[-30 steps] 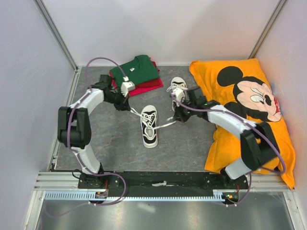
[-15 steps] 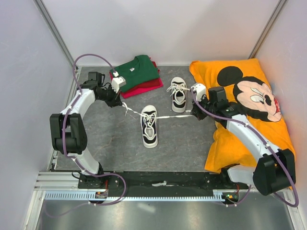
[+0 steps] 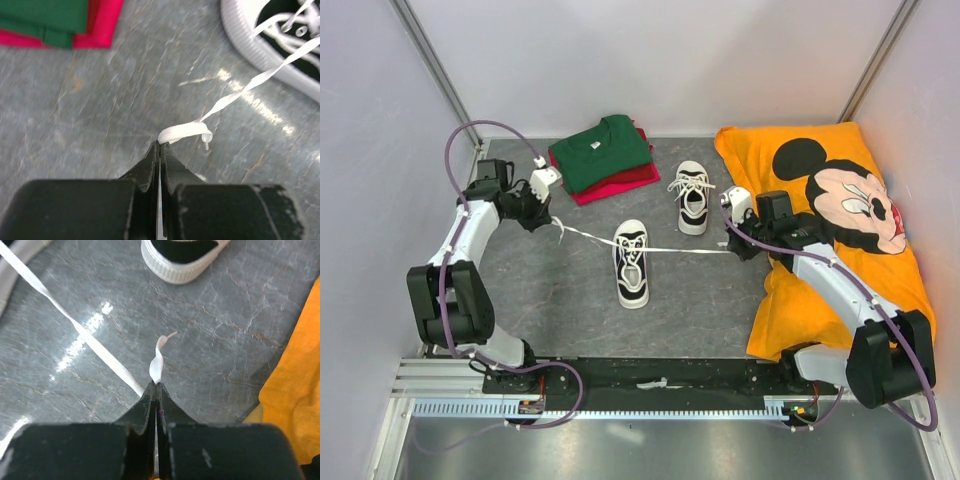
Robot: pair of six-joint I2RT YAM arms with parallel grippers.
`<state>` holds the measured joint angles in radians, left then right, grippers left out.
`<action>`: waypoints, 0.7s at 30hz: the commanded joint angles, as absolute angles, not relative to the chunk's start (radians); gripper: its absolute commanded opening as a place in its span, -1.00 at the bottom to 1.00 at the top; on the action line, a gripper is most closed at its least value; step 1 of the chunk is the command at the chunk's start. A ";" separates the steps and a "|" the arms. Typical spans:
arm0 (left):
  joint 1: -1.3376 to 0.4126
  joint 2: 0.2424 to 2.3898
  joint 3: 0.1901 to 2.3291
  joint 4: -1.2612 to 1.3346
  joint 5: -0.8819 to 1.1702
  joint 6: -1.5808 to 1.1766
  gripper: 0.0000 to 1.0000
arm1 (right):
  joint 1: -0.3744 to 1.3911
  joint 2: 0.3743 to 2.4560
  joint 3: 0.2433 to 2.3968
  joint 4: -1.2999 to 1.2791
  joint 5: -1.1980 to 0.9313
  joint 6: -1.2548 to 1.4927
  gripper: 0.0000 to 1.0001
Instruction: Tie the shoes
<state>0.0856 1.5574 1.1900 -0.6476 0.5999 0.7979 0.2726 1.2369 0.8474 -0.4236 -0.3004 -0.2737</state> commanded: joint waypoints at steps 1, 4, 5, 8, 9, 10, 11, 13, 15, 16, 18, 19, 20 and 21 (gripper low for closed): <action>0.136 1.482 1.140 -0.635 0.569 0.882 -0.97 | 0.272 1.246 0.821 -0.410 -0.224 -0.331 -1.00; 0.152 1.460 1.109 -0.640 0.566 0.891 -0.97 | 0.270 1.246 0.796 -0.399 -0.151 -0.356 -1.00; 0.155 1.457 1.101 -0.638 0.560 0.891 -0.97 | 0.268 1.249 0.784 -0.396 -0.137 -0.359 -1.00; 0.172 1.462 1.081 -0.623 0.526 0.891 -0.97 | 0.268 1.267 0.759 -0.394 -0.115 -0.371 -1.00; 0.178 1.471 1.077 -0.618 0.516 0.893 -0.97 | 0.268 1.275 0.753 -0.391 -0.118 -0.374 -1.00; 0.182 1.482 1.077 -0.615 0.509 0.894 -0.97 | 0.267 1.285 0.749 -0.388 -0.126 -0.376 -1.00; 0.186 1.492 1.077 -0.620 0.499 0.893 -0.97 | 0.268 1.307 0.746 -0.387 -0.133 -0.373 -1.00; 0.186 1.522 1.080 -0.627 0.505 0.893 -0.97 | 0.267 1.345 0.752 -0.387 -0.159 -0.356 -1.00; 0.186 1.534 1.077 -0.612 0.518 0.865 -0.97 | 0.268 1.370 0.759 -0.380 -0.172 -0.324 -1.00; 0.186 1.545 1.074 -0.608 0.522 0.855 -0.97 | 0.267 1.388 0.761 -0.365 -0.175 -0.315 -1.00; 0.184 1.557 1.069 -0.586 0.508 0.839 -0.97 | 0.268 1.405 0.762 -0.347 -0.161 -0.296 -1.00; 0.184 1.563 1.060 -0.577 0.494 0.838 -0.97 | 0.267 1.425 0.761 -0.328 -0.149 -0.293 -1.00; 0.184 1.574 1.057 -0.571 0.465 0.838 -0.97 | 0.268 1.434 0.761 -0.319 -0.115 -0.291 -1.00; 0.186 1.581 1.054 -0.568 0.451 0.847 -0.97 | 0.268 1.442 0.759 -0.310 -0.103 -0.288 -1.00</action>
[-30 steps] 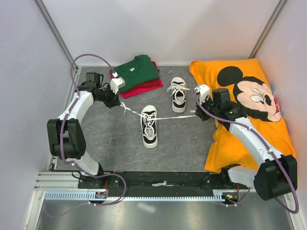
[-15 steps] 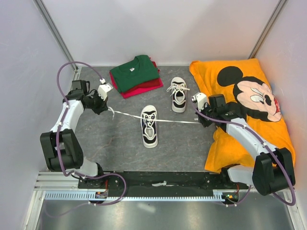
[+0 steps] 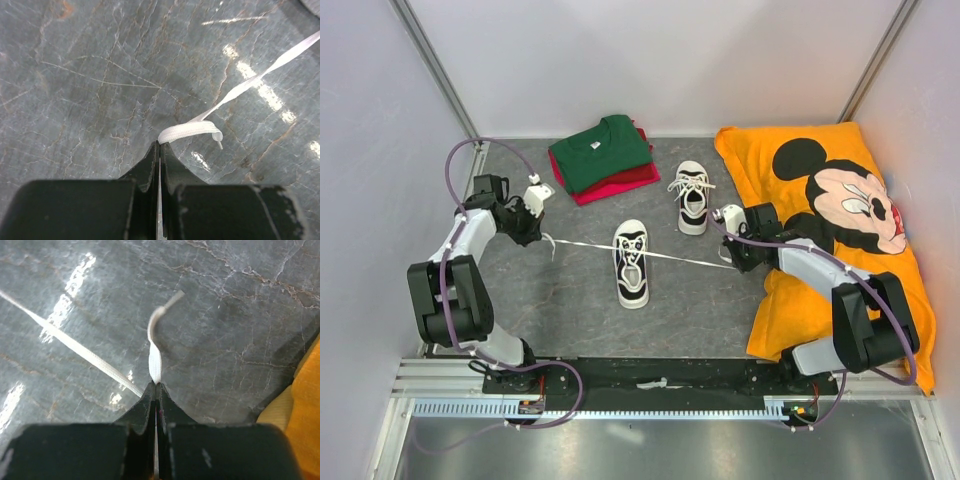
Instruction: Tie the shoes
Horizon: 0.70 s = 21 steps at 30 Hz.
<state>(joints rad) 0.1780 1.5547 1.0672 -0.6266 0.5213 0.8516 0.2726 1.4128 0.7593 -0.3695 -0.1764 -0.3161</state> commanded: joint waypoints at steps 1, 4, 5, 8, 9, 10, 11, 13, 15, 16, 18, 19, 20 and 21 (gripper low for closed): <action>0.186 1.588 1.048 -0.557 0.439 0.850 -0.97 | 0.268 1.454 0.758 -0.289 -0.089 -0.284 -1.00; 0.183 1.611 1.040 -0.566 0.445 0.865 -0.97 | 0.268 1.480 0.768 -0.256 -0.089 -0.256 -1.00; 0.181 1.609 1.042 -0.572 0.500 0.876 -0.97 | 0.267 1.488 0.773 -0.253 -0.104 -0.246 -1.00; 0.146 1.611 1.046 -0.572 0.523 0.868 -0.97 | 0.268 1.512 0.799 -0.229 -0.156 -0.187 -1.00; 0.118 1.620 1.051 -0.572 0.519 0.868 -0.97 | 0.273 1.520 0.805 -0.216 -0.166 -0.173 -1.00; 0.109 1.627 1.057 -0.574 0.514 0.868 -0.97 | 0.276 1.532 0.822 -0.213 -0.166 -0.152 -1.00; 0.101 1.637 1.063 -0.572 0.508 0.862 -0.97 | 0.278 1.537 0.831 -0.213 -0.167 -0.141 -0.94; 0.101 1.673 1.095 -0.572 0.491 0.839 -0.76 | 0.278 1.540 0.853 -0.219 -0.146 -0.123 -0.79; 0.104 1.695 1.133 -0.604 0.489 0.841 -0.48 | 0.278 1.516 0.865 -0.236 -0.135 -0.121 -0.46; 0.107 1.690 1.140 -0.607 0.503 0.841 -0.39 | 0.278 1.506 0.880 -0.242 -0.129 -0.121 -0.29; 0.126 1.663 1.153 -0.615 0.535 0.841 -0.17 | 0.270 1.465 0.902 -0.276 -0.136 -0.123 0.19; 0.130 1.625 1.158 -0.620 0.564 0.838 -0.11 | 0.267 1.450 0.923 -0.288 -0.140 -0.124 0.30; 0.146 1.605 1.169 -0.632 0.581 0.836 -0.07 | 0.264 1.431 0.934 -0.313 -0.143 -0.136 0.50; 0.153 1.556 1.173 -0.640 0.601 0.841 -0.05 | 0.262 1.392 0.949 -0.324 -0.144 -0.144 0.58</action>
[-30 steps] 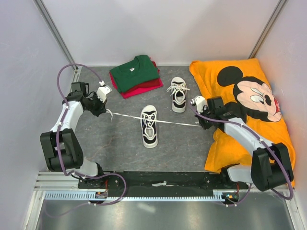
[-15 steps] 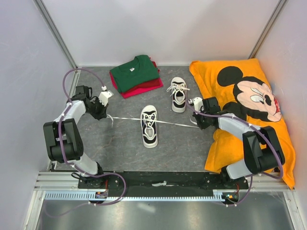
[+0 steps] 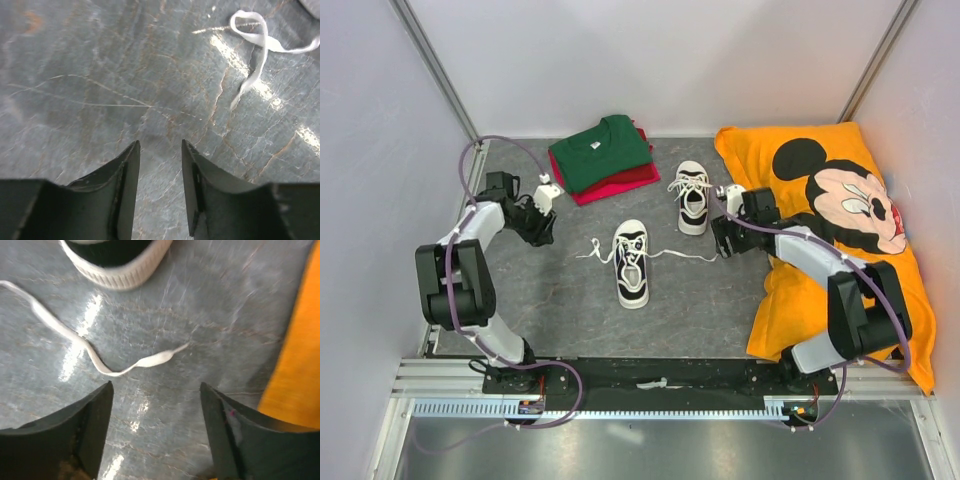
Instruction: Tie the shoes
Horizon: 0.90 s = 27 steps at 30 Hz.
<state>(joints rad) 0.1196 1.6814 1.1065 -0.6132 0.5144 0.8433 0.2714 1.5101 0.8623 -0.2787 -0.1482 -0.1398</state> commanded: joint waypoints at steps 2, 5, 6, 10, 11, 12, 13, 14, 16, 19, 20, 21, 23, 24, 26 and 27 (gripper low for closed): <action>0.169 1.504 1.178 -0.656 0.666 0.861 -0.03 | 0.259 1.346 0.957 -0.340 -0.150 -0.176 0.85; 0.170 1.379 1.161 -0.683 0.741 0.899 0.00 | 0.261 1.232 0.954 -0.331 -0.190 -0.221 0.96; 0.167 1.355 1.157 -0.683 0.759 0.902 0.10 | 0.261 1.177 0.950 -0.327 -0.221 -0.250 0.96; 0.149 1.284 1.115 -0.686 0.822 0.939 0.46 | 0.261 1.040 0.887 -0.221 -0.371 -0.226 0.96; 0.131 1.285 1.102 -0.687 0.818 0.952 0.47 | 0.259 1.017 0.871 -0.178 -0.391 -0.207 0.96; 0.112 1.295 1.095 -0.689 0.804 0.962 0.47 | 0.261 0.984 0.835 -0.152 -0.437 -0.206 0.96; 0.086 1.307 1.092 -0.689 0.726 0.965 0.43 | 0.261 0.980 0.825 -0.141 -0.474 -0.231 0.96; 0.022 1.322 1.086 -0.689 0.679 0.965 0.39 | 0.262 0.983 0.827 -0.178 -0.515 -0.267 0.96; -0.046 1.379 1.075 -0.680 0.591 0.962 0.34 | 0.274 1.050 0.882 -0.260 -0.574 -0.339 0.96; -0.133 1.456 1.037 -0.621 0.520 0.933 0.32 | 0.288 1.181 0.975 -0.412 -0.500 -0.388 0.96; -0.167 1.474 1.025 -0.597 0.503 0.928 0.32 | 0.288 1.208 0.989 -0.451 -0.476 -0.388 0.96; -0.182 1.514 1.020 -0.582 0.493 0.922 0.31 | 0.288 1.241 1.000 -0.459 -0.466 -0.396 0.96; -0.216 1.549 1.003 -0.536 0.456 0.908 0.31 | 0.291 1.264 0.988 -0.454 -0.439 -0.417 0.96; -0.227 1.592 1.000 -0.528 0.427 0.899 0.31 | 0.291 1.270 0.985 -0.448 -0.427 -0.413 0.96; -0.248 1.635 0.994 -0.505 0.399 0.899 0.29 | 0.291 1.294 0.985 -0.448 -0.416 -0.403 0.96; -0.253 1.653 0.991 -0.494 0.370 0.903 0.27 | 0.291 1.301 0.988 -0.451 -0.413 -0.399 0.96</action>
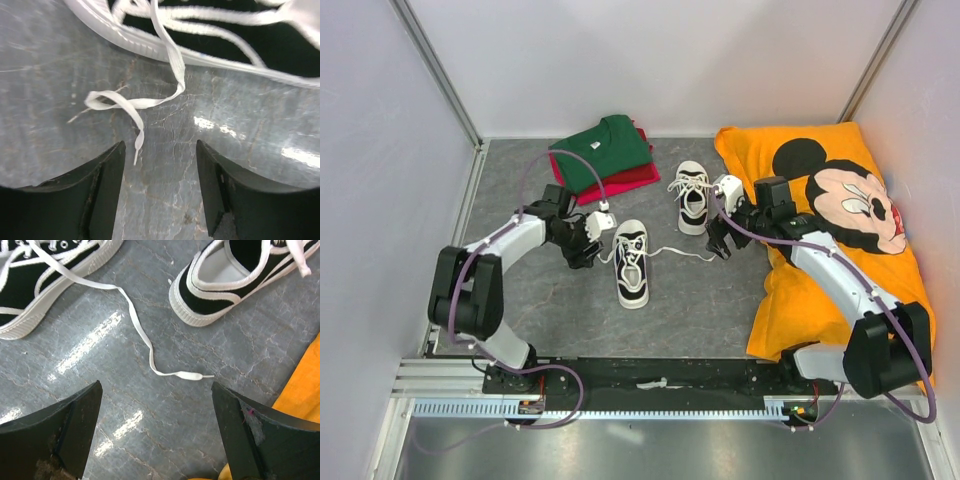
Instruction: Tie the shoes
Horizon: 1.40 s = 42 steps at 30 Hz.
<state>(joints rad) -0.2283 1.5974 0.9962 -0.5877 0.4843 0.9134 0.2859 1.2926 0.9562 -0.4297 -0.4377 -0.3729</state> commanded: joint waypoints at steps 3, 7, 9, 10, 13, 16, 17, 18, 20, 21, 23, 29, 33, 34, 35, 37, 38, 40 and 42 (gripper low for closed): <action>-0.264 1.701 0.968 -0.445 0.336 0.908 0.19 | 0.291 1.325 1.006 -0.480 -0.403 -0.396 0.96; -0.273 1.712 0.985 -0.498 0.328 0.925 -0.54 | 0.290 1.347 1.037 -0.537 -0.376 -0.408 0.96; -0.272 1.681 1.005 -0.584 0.375 0.923 -0.91 | 0.291 1.350 1.049 -0.548 -0.359 -0.408 0.96; -0.262 1.658 1.024 -0.616 0.408 0.917 -0.97 | 0.291 1.347 1.052 -0.557 -0.356 -0.408 0.96; -0.186 1.559 1.089 -0.701 0.576 0.841 -0.97 | 0.291 1.351 1.061 -0.564 -0.333 -0.403 0.96; -0.050 1.546 1.173 -0.777 0.722 0.733 -0.97 | 0.287 1.358 1.068 -0.577 -0.325 -0.396 0.96; -0.011 1.557 1.193 -0.797 0.753 0.714 -0.97 | 0.287 1.361 1.066 -0.580 -0.325 -0.394 0.96; 0.038 1.584 1.212 -0.807 0.818 0.659 -0.97 | 0.285 1.361 1.065 -0.584 -0.327 -0.396 0.96; 0.159 1.623 1.246 -0.796 0.876 0.570 -0.97 | 0.285 1.358 1.055 -0.597 -0.330 -0.414 0.96; 0.191 1.662 1.250 -0.790 0.905 0.486 -0.97 | 0.284 1.355 1.048 -0.601 -0.333 -0.426 0.96; 0.265 1.700 1.240 -0.740 0.922 0.402 -0.82 | 0.285 1.342 1.028 -0.603 -0.328 -0.455 0.96; 0.359 1.772 1.160 -0.578 0.917 0.173 -0.70 | 0.285 1.321 0.997 -0.606 -0.348 -0.508 0.97; 0.359 1.795 1.146 -0.595 0.887 0.172 -0.45 | 0.284 1.318 0.996 -0.609 -0.386 -0.521 0.96; 0.360 1.790 1.140 -0.603 0.887 0.187 -0.34 | 0.285 1.313 0.994 -0.609 -0.399 -0.529 0.96; 0.365 1.761 1.134 -0.609 0.893 0.210 -0.15 | 0.285 1.312 0.986 -0.609 -0.409 -0.543 0.96; 0.385 1.698 1.085 -0.592 0.931 0.334 0.01 | 0.285 1.302 0.980 -0.604 -0.432 -0.583 0.97; 0.393 1.663 1.060 -0.581 0.933 0.374 0.13 | 0.285 1.301 0.976 -0.604 -0.442 -0.594 0.96; 0.396 1.534 0.996 -0.594 0.942 0.584 0.35 | 0.285 1.293 0.974 -0.604 -0.456 -0.607 0.96; 0.394 1.406 0.939 -0.615 0.986 0.807 0.75 | 0.285 1.293 0.980 -0.606 -0.463 -0.606 0.96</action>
